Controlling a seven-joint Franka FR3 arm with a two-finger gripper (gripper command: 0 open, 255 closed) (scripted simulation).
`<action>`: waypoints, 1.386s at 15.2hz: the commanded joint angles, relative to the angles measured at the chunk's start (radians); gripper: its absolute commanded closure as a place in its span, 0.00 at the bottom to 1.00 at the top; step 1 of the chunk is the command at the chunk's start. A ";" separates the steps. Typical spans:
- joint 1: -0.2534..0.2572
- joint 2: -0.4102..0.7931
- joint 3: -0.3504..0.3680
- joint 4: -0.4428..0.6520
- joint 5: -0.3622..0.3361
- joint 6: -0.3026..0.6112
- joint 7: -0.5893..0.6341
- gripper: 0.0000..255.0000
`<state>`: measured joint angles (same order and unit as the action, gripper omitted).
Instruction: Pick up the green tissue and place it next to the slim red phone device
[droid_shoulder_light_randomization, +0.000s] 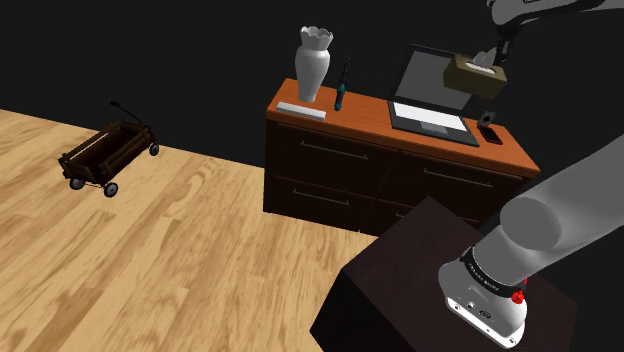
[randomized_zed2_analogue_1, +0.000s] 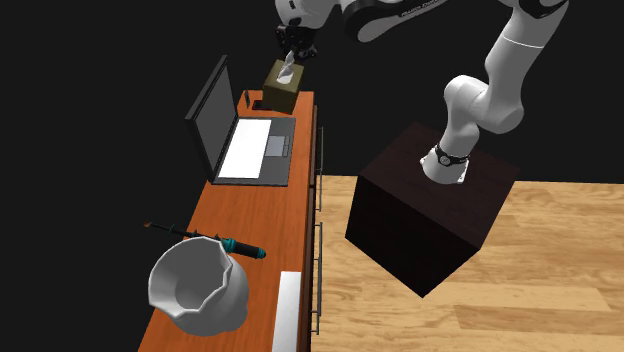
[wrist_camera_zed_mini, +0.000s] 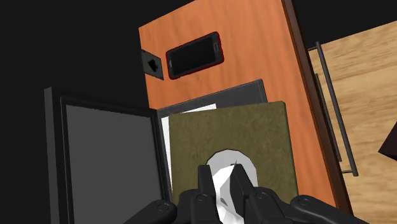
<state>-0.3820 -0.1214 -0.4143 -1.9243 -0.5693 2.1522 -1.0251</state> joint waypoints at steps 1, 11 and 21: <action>-0.021 -0.007 -0.030 -0.005 0.010 0.023 -0.051 1.00; -0.110 0.019 -0.190 0.008 0.109 0.146 -0.316 1.00; -0.220 0.179 -0.343 0.135 0.397 0.232 -0.689 1.00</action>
<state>-0.5876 0.0483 -0.7456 -1.7973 -0.2029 2.3790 -1.6732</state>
